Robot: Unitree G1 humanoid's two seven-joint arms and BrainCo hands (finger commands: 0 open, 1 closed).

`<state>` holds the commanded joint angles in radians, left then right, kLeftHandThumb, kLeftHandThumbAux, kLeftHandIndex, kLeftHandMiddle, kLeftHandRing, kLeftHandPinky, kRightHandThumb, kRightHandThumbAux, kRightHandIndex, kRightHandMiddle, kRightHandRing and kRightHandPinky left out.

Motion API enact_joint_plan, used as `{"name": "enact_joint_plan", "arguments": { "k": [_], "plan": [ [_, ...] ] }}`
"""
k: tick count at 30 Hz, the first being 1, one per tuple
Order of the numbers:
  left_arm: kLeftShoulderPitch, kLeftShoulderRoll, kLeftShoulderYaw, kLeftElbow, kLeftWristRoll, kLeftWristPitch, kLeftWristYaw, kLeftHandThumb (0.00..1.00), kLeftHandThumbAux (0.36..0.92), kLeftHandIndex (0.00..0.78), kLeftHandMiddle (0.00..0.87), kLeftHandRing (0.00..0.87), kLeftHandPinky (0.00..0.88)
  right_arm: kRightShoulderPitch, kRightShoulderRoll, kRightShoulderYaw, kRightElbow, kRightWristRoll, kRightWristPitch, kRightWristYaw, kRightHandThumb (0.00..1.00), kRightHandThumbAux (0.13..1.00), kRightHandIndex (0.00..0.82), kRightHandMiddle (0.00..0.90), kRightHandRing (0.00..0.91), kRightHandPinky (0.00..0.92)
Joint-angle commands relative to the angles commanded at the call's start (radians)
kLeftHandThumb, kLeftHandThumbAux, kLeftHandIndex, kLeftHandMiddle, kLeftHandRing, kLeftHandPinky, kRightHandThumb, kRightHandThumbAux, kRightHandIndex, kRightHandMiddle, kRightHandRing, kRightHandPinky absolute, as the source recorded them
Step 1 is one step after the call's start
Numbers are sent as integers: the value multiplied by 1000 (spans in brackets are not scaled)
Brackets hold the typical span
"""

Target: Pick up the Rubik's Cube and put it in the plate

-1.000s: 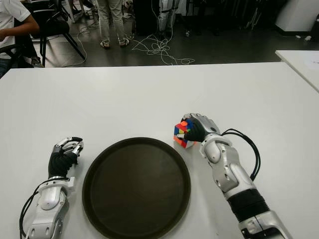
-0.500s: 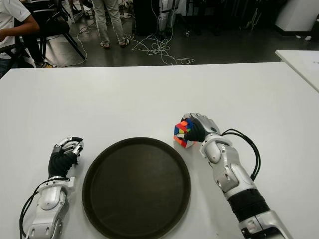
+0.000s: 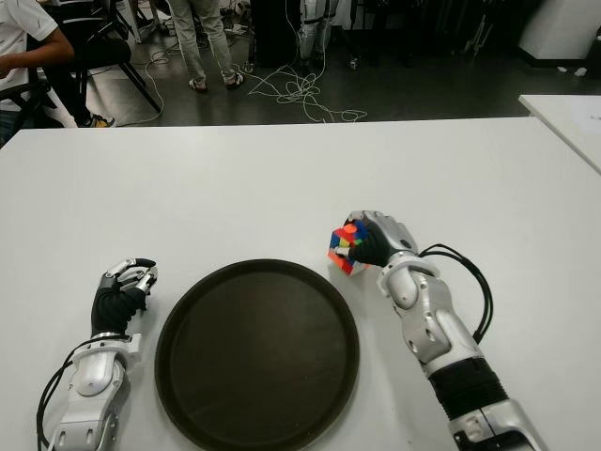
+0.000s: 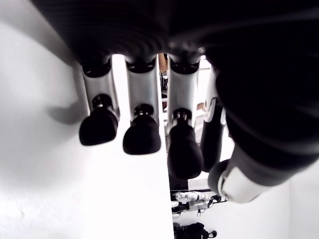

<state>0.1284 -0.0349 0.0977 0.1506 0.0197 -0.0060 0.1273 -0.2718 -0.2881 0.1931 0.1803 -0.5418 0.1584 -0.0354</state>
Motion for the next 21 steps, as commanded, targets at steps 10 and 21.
{"name": "enact_joint_plan", "arguments": {
  "k": [10, 21],
  "plan": [
    [-1, -1, 2, 4, -3, -6, -1, 709, 703, 441, 782, 794, 778, 49, 68, -99, -202, 91, -113, -126, 690, 727, 439, 795, 809, 799],
    [0, -1, 0, 1, -1, -4, -1, 710, 703, 441, 784, 796, 780, 83, 144, -129, -280, 157, -234, -182, 695, 724, 440, 816, 829, 818]
  ]
}}
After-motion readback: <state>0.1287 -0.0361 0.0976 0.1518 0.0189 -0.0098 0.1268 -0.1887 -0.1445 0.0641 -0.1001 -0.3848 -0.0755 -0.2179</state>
